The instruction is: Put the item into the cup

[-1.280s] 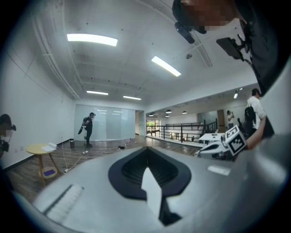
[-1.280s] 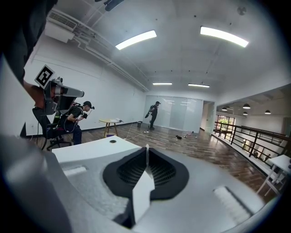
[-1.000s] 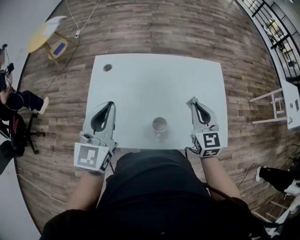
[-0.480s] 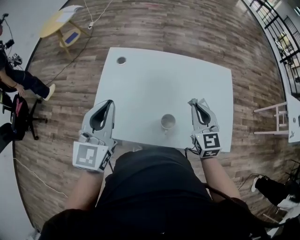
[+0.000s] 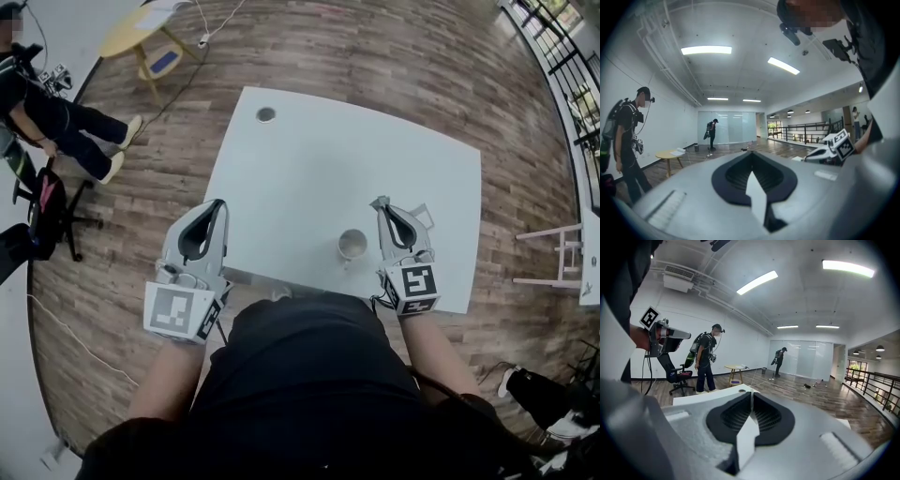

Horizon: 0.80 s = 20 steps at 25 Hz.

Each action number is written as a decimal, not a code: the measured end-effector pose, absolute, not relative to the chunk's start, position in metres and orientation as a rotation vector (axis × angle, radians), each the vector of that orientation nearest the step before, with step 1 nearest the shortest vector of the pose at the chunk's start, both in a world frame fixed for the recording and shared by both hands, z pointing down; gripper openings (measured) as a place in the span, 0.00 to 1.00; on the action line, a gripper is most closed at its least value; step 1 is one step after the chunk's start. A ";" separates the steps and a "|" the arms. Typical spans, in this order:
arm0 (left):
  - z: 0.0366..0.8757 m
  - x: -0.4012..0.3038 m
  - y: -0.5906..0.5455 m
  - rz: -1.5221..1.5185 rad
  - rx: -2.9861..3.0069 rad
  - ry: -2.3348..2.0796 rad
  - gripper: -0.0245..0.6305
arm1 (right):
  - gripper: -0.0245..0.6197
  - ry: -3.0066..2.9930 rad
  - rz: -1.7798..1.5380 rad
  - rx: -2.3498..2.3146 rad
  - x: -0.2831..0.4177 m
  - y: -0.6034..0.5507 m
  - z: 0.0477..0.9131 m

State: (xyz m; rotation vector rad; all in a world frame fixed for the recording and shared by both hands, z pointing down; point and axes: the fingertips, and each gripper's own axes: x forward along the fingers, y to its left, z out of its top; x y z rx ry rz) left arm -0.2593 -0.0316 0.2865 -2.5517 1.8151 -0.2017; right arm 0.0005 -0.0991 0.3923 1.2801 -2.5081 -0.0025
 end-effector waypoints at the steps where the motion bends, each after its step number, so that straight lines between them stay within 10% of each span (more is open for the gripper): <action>1: 0.287 -0.261 -0.032 -0.202 -2.552 1.818 0.04 | 0.06 -2.511 -0.003 1.275 -0.002 -0.099 0.392; 20: 0.300 -0.240 -0.048 -0.215 -2.617 1.786 0.04 | 0.06 -2.490 0.047 1.240 0.000 -0.091 0.400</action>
